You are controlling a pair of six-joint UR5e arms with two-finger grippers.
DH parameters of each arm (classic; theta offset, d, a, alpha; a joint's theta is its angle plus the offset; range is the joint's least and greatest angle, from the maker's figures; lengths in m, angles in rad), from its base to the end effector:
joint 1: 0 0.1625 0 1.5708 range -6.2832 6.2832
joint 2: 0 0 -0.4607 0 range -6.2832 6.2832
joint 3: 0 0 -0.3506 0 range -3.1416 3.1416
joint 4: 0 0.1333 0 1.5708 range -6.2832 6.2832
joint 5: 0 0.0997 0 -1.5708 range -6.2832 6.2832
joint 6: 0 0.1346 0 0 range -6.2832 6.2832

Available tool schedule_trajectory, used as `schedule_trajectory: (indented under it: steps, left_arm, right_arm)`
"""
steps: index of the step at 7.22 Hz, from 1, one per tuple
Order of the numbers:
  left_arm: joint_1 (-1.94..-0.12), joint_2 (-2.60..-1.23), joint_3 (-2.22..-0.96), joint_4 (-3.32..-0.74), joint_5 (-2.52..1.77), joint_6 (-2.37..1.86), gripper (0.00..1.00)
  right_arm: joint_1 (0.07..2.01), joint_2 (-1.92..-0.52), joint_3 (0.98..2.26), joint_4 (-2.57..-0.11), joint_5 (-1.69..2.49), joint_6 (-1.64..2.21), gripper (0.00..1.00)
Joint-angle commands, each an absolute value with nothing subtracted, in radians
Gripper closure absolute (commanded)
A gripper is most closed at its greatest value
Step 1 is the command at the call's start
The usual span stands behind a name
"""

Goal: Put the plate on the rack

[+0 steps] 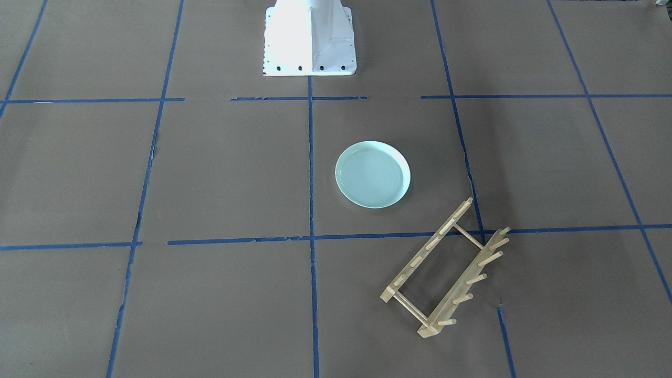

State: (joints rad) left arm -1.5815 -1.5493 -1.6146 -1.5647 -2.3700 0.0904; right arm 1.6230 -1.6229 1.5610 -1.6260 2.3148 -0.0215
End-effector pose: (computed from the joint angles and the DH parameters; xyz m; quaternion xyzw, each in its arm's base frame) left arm -0.0415 -0.4414 0.7075 0.0271 0.3882 0.0399 0.9203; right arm 0.0637 -0.4106 0.7543 -0.0411 -0.3646 0.0355 0.9296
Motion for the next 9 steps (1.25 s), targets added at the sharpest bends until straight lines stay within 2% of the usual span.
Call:
schedule_trajectory:
  steps: [1, 3, 5, 7, 9]
  left_arm:
    - [-1.58, -1.563, -1.608, -1.565, -2.368, 0.084, 0.0]
    - [-1.58, -1.584, -1.704, -1.552, -2.361, 0.019, 0.0]
    - [-1.531, -1.6, -1.881, -1.513, -2.31, -0.118, 0.0]
    - [-1.404, -1.669, -2.09, -1.357, -2.31, -0.315, 0.0]
    - [-1.205, -1.82, -2.137, -1.351, -2.312, -0.632, 0.0]
  right_arm:
    - [1.623, -1.623, 1.562, -1.626, 2.315, -0.021, 0.0]
    - [1.623, -1.623, 1.562, -1.626, 2.315, -0.021, 0.0]
    - [1.623, -1.623, 1.562, -1.626, 2.315, -0.021, 0.0]
    - [1.623, -1.623, 1.562, -1.626, 2.315, -0.021, 0.0]
    - [1.623, -1.623, 1.562, -1.626, 2.315, -0.021, 0.0]
